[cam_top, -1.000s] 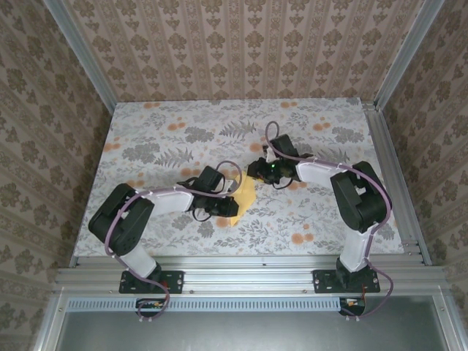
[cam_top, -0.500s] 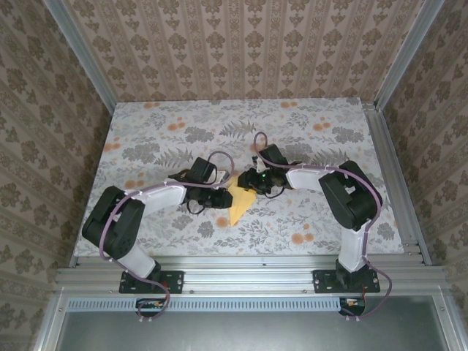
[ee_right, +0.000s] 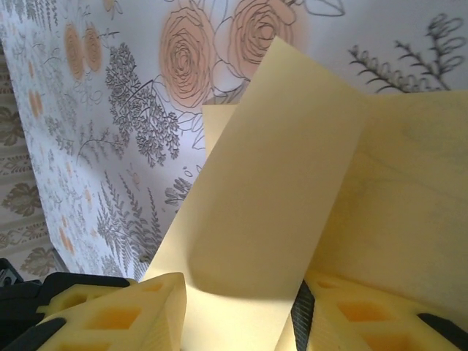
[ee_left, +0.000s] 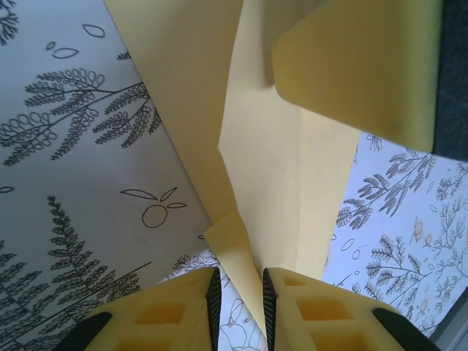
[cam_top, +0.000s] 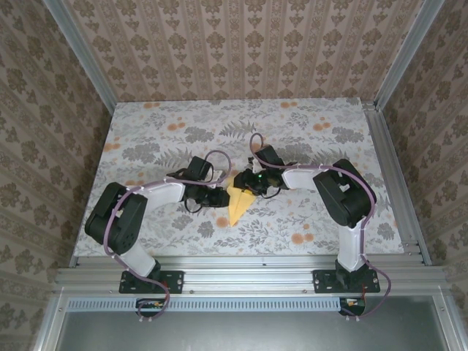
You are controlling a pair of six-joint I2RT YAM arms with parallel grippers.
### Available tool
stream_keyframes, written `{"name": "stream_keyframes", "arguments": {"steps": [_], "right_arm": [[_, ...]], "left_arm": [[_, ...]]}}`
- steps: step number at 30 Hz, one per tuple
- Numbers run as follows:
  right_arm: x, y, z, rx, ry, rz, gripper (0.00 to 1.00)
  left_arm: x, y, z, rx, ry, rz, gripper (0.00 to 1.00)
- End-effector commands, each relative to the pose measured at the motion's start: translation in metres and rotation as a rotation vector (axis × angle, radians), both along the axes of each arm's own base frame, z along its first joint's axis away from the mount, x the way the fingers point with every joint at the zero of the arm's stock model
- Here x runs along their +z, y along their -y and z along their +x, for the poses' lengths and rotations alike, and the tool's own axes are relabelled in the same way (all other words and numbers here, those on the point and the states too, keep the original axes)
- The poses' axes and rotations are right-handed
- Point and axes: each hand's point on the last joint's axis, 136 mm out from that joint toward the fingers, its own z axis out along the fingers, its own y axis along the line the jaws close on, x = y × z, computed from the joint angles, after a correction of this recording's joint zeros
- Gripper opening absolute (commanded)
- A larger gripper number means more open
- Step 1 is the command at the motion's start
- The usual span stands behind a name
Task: Fold a paper plane with a square sheet of paper (pick it up from the middle)
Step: Turn over the paper at the center of the table.
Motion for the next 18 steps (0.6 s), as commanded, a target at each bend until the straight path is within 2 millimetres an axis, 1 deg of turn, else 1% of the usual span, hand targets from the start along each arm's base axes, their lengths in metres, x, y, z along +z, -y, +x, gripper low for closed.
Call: {"name": "stream_keyframes", "arguments": {"steps": [1,4,7,12,15,18], "right_arm": [[0.008,-0.015,0.001,0.022,-0.003,0.069,0.44],[0.009,-0.020,-0.005,0.044,-0.002,0.070,0.43],[0.005,-0.023,-0.012,0.058,-0.008,0.061,0.42],[0.001,-0.025,-0.021,0.071,-0.009,0.048,0.40],[0.000,-0.028,-0.026,0.085,-0.005,0.044,0.37],[-0.004,-0.028,-0.029,0.096,-0.006,0.024,0.32]], "left_arm": [[0.000,0.000,0.001,-0.022,0.005,-0.015,0.24],[-0.002,-0.002,0.002,-0.019,0.003,-0.012,0.24],[-0.003,-0.004,0.002,-0.015,0.001,-0.010,0.24],[0.002,-0.009,0.004,-0.004,0.014,0.000,0.25],[0.009,-0.016,0.005,0.010,0.029,0.021,0.29],[0.018,-0.022,0.005,0.027,0.046,0.032,0.35]]}}
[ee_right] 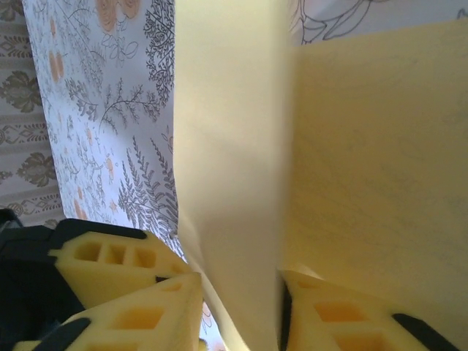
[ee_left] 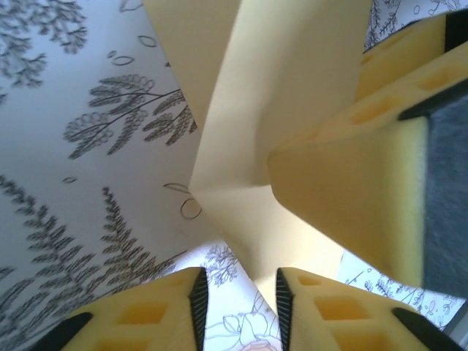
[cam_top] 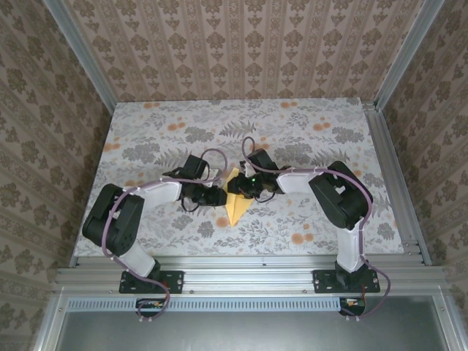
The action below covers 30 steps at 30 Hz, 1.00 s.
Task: Fold a paper plane with a square sheet of paper (pick it up from the middle)
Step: Turn over the paper at the center of the table.
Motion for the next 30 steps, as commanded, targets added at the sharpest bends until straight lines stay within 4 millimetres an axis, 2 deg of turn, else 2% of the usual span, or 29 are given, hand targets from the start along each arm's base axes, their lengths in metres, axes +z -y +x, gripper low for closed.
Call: {"name": "stream_keyframes", "arguments": {"steps": [1,8,11,16,22,23,30], "right_arm": [[-0.009,-0.001,-0.010,0.030,-0.015,-0.017,0.30],[-0.004,-0.003,-0.012,0.048,0.015,-0.040,0.18],[0.009,-0.002,-0.008,0.043,0.048,-0.034,0.13],[0.044,-0.004,0.002,0.013,0.078,0.069,0.07],[0.085,-0.005,0.017,-0.031,0.102,0.227,0.03],[0.093,-0.005,0.020,-0.044,0.102,0.259,0.02],[0.140,-0.008,0.030,-0.066,0.131,0.405,0.01]], "left_arm": [[0.017,-0.011,-0.001,0.012,0.037,0.017,0.37],[0.039,-0.023,-0.003,0.060,0.062,0.003,0.48],[0.046,-0.023,-0.005,0.065,0.062,-0.028,0.51],[0.062,-0.021,-0.008,0.077,0.081,-0.089,0.58],[0.093,-0.018,-0.012,0.122,0.114,-0.193,0.66],[0.097,-0.023,-0.009,0.156,0.117,-0.209,0.68],[0.115,-0.021,-0.015,0.226,0.098,-0.358,0.70]]}}
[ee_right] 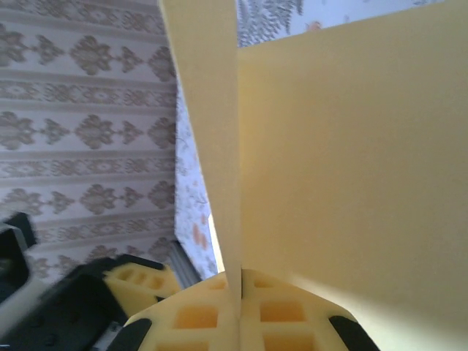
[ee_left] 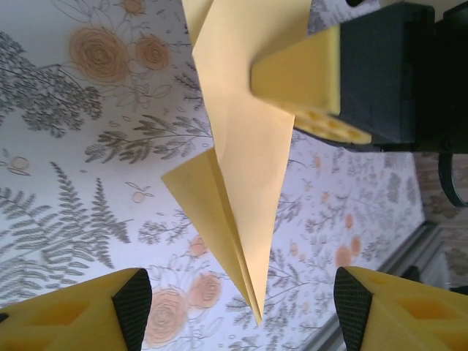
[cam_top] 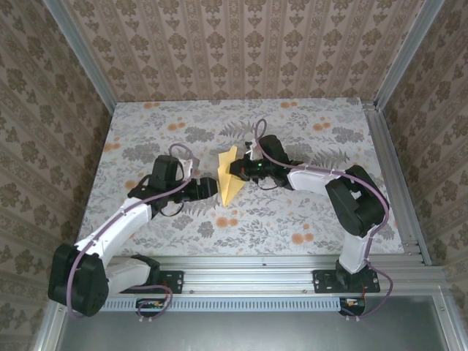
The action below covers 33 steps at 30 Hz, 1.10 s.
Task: Fold a paper plane with a square sheet of paper (pick it up from the middle)
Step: Turn over the paper at the center of the table.
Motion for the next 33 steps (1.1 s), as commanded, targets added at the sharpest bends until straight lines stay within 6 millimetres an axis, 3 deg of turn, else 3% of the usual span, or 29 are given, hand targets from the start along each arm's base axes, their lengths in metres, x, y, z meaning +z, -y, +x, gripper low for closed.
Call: {"name": "stream_keyframes", "arguments": {"steps": [1,8,16,33], "right_arm": [[0.046,-0.006,-0.001,0.017,0.043,0.132,0.01],[0.068,-0.006,-0.001,0.011,0.058,0.191,0.00],[0.074,-0.007,-0.002,0.006,0.049,0.243,0.00],[0.061,-0.005,-0.003,0.000,0.028,0.233,0.00]], "left_arm": [[0.008,0.007,-0.004,0.019,-0.039,-0.110,0.70],[0.021,0.018,0.000,0.032,-0.038,-0.256,0.70],[0.034,0.026,0.006,0.016,-0.010,-0.308,0.66],[0.042,0.033,0.009,-0.028,0.000,-0.294,0.24]]}}
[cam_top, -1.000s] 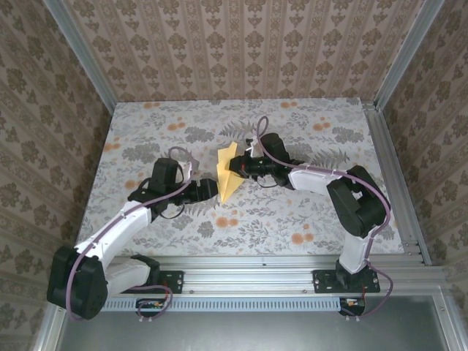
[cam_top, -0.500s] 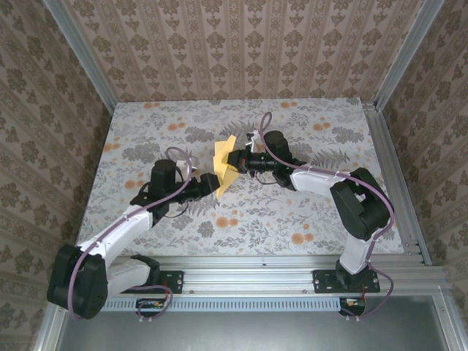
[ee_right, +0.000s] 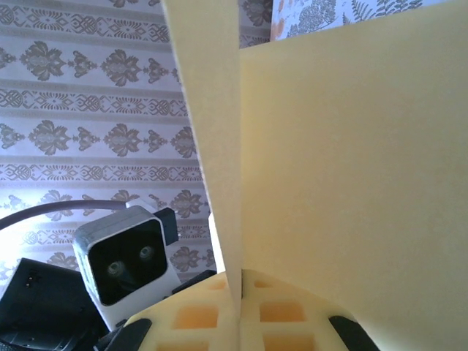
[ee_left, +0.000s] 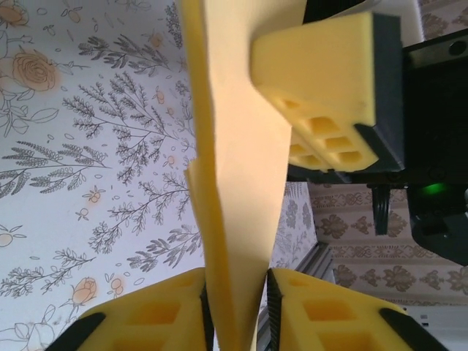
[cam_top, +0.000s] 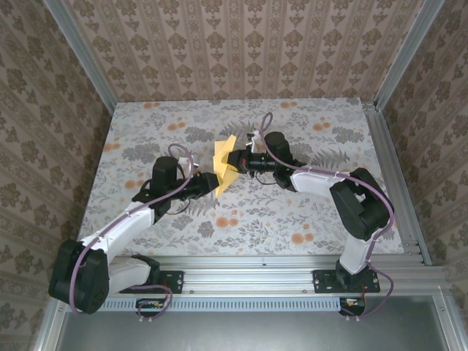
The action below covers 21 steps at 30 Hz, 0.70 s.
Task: Fold a paper plane with a square sheet of paper (pick it up from the middle)
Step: Turn over the paper at the center of the table.
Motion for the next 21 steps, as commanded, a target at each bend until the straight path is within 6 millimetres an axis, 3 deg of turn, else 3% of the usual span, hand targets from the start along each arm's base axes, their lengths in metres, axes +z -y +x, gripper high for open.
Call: {"name": "stream_keyframes", "arguments": {"steps": [1,7,13,19,21], "right_arm": [[0.006,0.003,-0.003,0.012,0.017,0.021,0.00],[0.001,0.005,-0.003,0.009,0.008,0.015,0.05],[-0.010,0.019,0.000,-0.017,-0.006,-0.016,0.29],[-0.038,0.058,-0.003,-0.064,-0.017,-0.175,0.44],[-0.046,0.076,-0.005,-0.091,-0.016,-0.245,0.47]], "left_arm": [[0.013,0.004,0.002,-0.033,0.039,-0.003,0.22],[0.010,0.002,0.004,-0.038,0.040,0.034,0.07],[0.003,-0.003,0.006,-0.052,0.049,0.128,0.05],[-0.016,-0.031,0.007,-0.070,0.123,0.543,0.06],[-0.023,-0.047,0.010,-0.075,0.172,0.783,0.06]]}}
